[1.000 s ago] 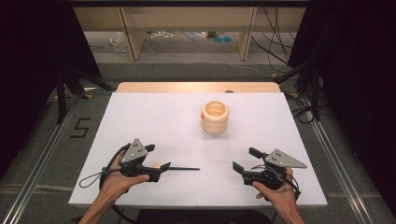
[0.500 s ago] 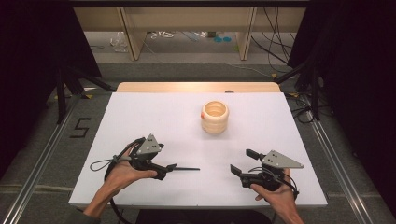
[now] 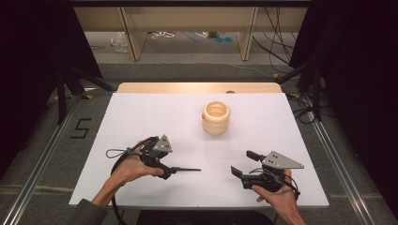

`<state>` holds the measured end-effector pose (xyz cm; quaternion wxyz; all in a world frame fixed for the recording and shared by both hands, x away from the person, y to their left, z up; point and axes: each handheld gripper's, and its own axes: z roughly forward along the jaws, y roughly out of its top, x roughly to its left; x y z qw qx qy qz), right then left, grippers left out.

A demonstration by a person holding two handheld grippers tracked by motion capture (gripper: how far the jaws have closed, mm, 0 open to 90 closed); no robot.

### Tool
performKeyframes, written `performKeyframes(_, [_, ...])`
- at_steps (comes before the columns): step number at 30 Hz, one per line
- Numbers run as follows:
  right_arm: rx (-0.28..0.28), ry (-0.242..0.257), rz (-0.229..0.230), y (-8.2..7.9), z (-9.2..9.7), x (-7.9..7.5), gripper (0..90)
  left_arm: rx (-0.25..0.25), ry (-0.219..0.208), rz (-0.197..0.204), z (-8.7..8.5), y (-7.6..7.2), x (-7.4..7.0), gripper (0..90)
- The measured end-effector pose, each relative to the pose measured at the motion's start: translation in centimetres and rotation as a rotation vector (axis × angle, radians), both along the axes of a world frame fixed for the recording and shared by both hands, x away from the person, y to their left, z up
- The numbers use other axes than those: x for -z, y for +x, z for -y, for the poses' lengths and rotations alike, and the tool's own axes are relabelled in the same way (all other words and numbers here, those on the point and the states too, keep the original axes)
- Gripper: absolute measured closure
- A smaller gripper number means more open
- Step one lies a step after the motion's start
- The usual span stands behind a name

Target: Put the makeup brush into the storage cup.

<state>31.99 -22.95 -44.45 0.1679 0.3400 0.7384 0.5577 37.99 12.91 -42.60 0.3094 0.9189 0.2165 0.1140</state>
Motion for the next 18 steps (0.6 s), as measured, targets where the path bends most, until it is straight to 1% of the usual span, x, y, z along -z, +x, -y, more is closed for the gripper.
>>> performKeyframes(1, [-0.001,0.0,-0.001,0.0,0.0,0.0,17.7,0.0,0.0,0.0,0.0,0.0,0.0,23.2])
performKeyframes(2, [0.004,-0.016,-0.007,-0.1,0.0,-0.1,17.9,0.016,0.013,-0.015,0.2,0.1,0.2,23.5])
performKeyframes(3, [0.003,-0.02,-0.01,-0.1,0.0,-0.1,18.1,0.029,0.044,-0.02,0.1,0.1,0.2,23.8])
performKeyframes(4, [-0.006,-0.007,-0.002,0.0,0.0,0.0,18.1,0.028,0.044,-0.028,0.2,0.1,0.2,24.1])
performKeyframes(5, [-0.009,-0.006,-0.009,0.0,0.0,0.0,18.1,0.018,0.029,-0.035,0.3,0.1,0.4,24.5])
performKeyframes(6, [-0.009,-0.009,-0.008,0.0,0.0,0.0,18.1,0.038,0.049,-0.041,0.2,0.3,0.3,24.9])
performKeyframes(7, [-0.012,-0.009,-0.005,0.0,-0.1,0.0,18.2,0.022,0.034,-0.048,0.3,0.3,0.5,25.1])
performKeyframes(8, [-0.013,-0.01,-0.004,0.0,-0.1,0.0,18.2,0.036,0.053,-0.051,0.2,0.5,0.5,25.2])
performKeyframes(11, [-0.014,-0.012,-0.005,0.0,-0.1,0.0,18.2,0.035,0.056,-0.066,0.4,0.7,0.7,25.5])
performKeyframes(12, [-0.01,-0.035,-0.007,-0.1,0.1,-0.1,18.2,0.044,0.058,-0.061,0.4,0.8,0.7,25.8])
performKeyframes(13, [-0.01,-0.034,-0.005,-0.1,0.1,-0.1,18.2,0.032,0.056,-0.074,0.5,0.8,0.9,25.8])
performKeyframes(14, [-0.01,-0.035,-0.007,-0.1,0.1,-0.1,18.2,0.044,0.065,-0.066,0.5,0.9,0.9,26.0])
performKeyframes(15, [-0.011,-0.037,-0.009,-0.1,0.1,-0.1,18.2,0.038,0.062,-0.075,0.5,1.0,0.9,26.2])
performKeyframes(16, [-0.011,-0.037,-0.01,-0.1,0.1,-0.1,18.2,0.037,0.055,-0.073,0.6,1.0,1.0,26.3])
performKeyframes(17, [-0.011,-0.038,-0.01,-0.1,0.1,-0.1,18.2,0.039,0.066,-0.08,0.7,1.1,1.0,26.6])
performKeyframes(18, [-0.011,-0.038,-0.01,-0.1,0.1,-0.1,18.2,0.046,0.071,-0.076,0.7,1.2,1.0,27.0])
